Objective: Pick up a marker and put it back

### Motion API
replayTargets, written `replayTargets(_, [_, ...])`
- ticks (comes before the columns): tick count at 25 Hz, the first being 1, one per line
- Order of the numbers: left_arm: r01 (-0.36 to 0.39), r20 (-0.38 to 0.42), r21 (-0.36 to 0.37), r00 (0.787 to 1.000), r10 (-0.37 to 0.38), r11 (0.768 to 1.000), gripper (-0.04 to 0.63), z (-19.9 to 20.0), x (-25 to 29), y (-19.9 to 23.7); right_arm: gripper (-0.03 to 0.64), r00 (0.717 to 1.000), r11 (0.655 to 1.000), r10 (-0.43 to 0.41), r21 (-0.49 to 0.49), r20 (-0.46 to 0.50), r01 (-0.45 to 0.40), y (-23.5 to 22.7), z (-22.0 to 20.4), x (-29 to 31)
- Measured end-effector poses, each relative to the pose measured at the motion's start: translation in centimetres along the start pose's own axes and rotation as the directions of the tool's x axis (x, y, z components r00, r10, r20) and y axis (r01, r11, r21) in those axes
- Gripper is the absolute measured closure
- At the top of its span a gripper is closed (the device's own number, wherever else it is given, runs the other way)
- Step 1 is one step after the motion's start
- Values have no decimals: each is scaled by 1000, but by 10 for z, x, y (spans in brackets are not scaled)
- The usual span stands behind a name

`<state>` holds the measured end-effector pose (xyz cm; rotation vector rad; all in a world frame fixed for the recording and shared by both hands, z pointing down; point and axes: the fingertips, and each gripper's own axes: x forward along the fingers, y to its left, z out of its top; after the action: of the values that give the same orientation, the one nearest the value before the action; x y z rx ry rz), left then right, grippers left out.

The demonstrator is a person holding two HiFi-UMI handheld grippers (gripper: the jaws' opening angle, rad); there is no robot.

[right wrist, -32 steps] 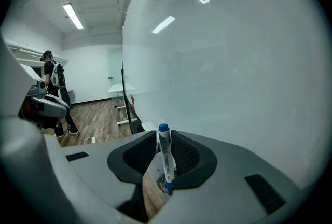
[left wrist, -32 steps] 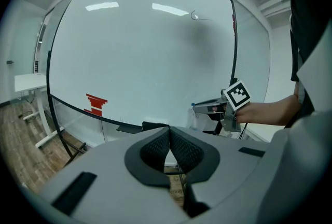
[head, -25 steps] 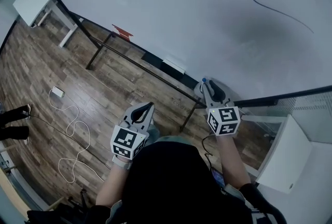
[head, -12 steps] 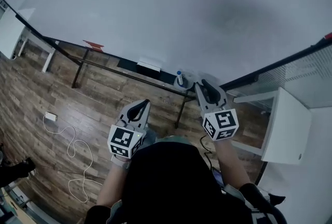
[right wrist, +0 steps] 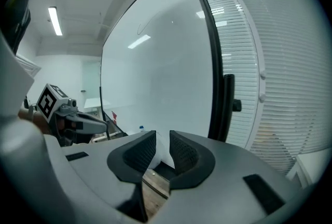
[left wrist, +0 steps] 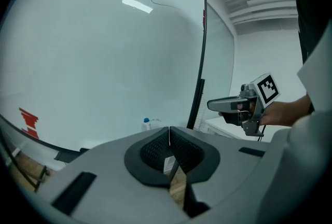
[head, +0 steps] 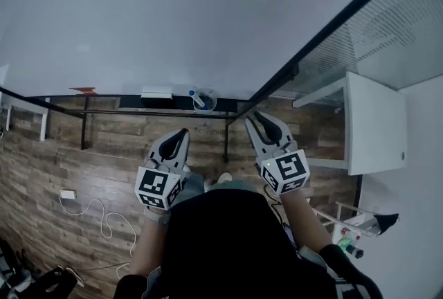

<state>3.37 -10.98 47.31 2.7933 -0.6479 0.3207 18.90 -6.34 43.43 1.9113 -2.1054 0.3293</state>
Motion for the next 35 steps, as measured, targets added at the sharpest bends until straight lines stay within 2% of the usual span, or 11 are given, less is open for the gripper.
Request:
replayTargets(7, [115, -41, 36, 993, -114, 993, 574, 7, 35, -41, 514, 994, 992, -113, 50, -12, 113, -33, -17, -50])
replayTargets(11, [199, -46, 68, 980, -196, 978, 574, 6, 53, -68, 517, 986, 983, -164, 75, -20, 165, -48, -28, -73])
replayTargets(15, [248, -60, 93, 968, -244, 964, 574, 7, 67, -86, 520, 979, 974, -201, 101, -23, 202, -58, -38, -91])
replayTargets(23, [328, -84, 136, 944, -319, 935, 573, 13, 80, -116, 525, 968, 958, -248, 141, -17, 248, -70, -51, -116])
replayTargets(35, [383, -110, 173, 923, -369, 907, 573, 12, 76, -137, 529, 967, 951, -256, 175, -13, 254, -69, -60, -126])
